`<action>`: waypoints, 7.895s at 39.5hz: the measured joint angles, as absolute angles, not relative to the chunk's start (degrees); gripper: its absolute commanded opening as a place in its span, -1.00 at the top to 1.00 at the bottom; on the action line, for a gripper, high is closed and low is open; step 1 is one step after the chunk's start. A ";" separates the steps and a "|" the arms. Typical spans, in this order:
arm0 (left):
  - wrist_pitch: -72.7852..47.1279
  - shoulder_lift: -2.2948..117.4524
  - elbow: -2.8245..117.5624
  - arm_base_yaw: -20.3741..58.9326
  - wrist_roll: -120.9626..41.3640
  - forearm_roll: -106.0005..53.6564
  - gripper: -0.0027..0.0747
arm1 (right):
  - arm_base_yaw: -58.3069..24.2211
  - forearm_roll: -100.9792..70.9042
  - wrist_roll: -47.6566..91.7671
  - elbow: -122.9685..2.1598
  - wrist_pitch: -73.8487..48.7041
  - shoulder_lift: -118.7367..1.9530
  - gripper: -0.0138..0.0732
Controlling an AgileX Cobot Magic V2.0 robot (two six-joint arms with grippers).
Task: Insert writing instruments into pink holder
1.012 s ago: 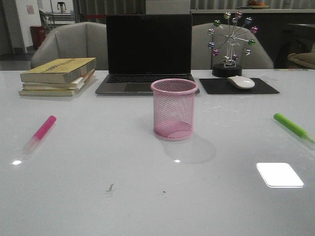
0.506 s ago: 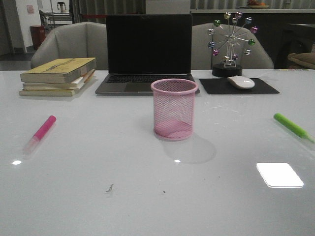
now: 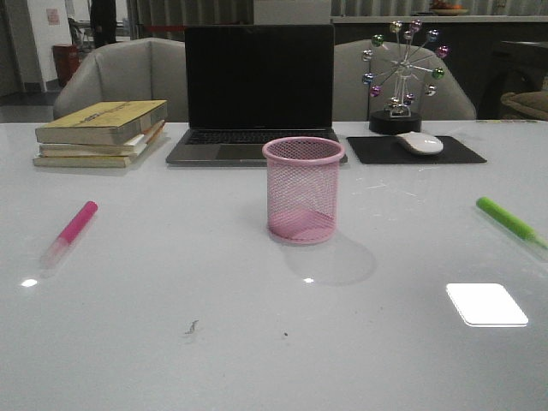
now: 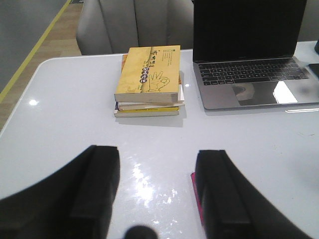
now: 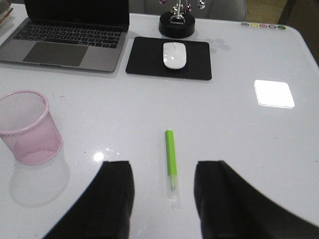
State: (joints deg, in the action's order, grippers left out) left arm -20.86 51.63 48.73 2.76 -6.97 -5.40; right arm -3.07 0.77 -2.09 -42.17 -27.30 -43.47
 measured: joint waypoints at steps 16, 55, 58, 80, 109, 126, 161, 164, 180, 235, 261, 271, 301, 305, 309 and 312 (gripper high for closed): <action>-20.95 51.63 48.73 2.76 -6.97 -5.40 0.12 | -3.07 0.73 -2.09 -55.73 -38.74 -58.89 -0.27; -20.95 51.63 48.73 2.76 -6.97 -5.40 0.69 | -0.45 -2.33 -1.14 -90.36 -53.16 -111.38 -0.27; -20.95 51.63 48.73 2.76 -6.97 -5.40 0.69 | -0.45 -2.33 -1.14 -90.36 -52.87 -113.17 -0.27; -20.95 51.63 48.73 2.76 -6.97 -5.40 0.69 | -0.45 -0.83 -1.01 -90.59 -47.47 -121.29 -0.22; -20.95 51.63 48.73 2.76 -6.97 -5.40 0.69 | -0.45 -1.06 -1.01 -91.89 -45.86 -123.81 0.61; -20.98 51.63 48.73 2.76 -6.97 -5.40 0.69 | -0.45 -1.18 -1.01 -90.91 -42.50 -117.34 0.61; -20.98 51.63 48.73 2.76 -6.97 -5.40 0.69 | -13.20 -6.41 -1.01 -67.48 0.00 -86.72 0.61; -20.98 51.63 48.73 2.76 -6.97 -5.40 0.69 | -15.62 -7.15 -1.01 -63.31 6.54 -86.74 0.61; -20.98 51.63 48.73 2.76 -6.97 -5.49 0.69 | -25.43 -5.89 -1.11 -59.15 25.13 -96.77 0.61; -20.98 51.63 48.73 2.76 -6.97 -5.49 0.69 | -22.34 -5.80 -0.38 -59.03 3.06 -81.62 -0.18; -20.98 51.63 48.73 2.76 -6.97 -5.49 0.69 | -3.89 1.12 0.00 -49.87 -22.55 -45.81 -0.18; -20.98 51.63 48.73 2.76 -6.97 -5.49 0.69 | 0.83 1.25 0.00 -45.22 -31.68 -37.76 -0.18; -17.54 51.63 48.73 2.76 -6.97 -10.05 0.69 | 1.35 1.25 0.00 -44.93 -37.79 -36.84 -0.18; -17.54 51.63 48.73 2.76 -6.97 -10.16 0.69 | 1.35 1.25 0.00 -44.93 -37.79 -36.84 -0.18; -17.54 51.63 48.73 2.76 -6.97 -10.26 0.69 | 1.35 1.25 0.00 -44.93 -37.79 -36.84 -0.18; -18.07 51.63 48.86 2.76 -6.97 -10.26 0.69 | 1.35 1.25 0.00 -44.93 -37.79 -36.84 -0.18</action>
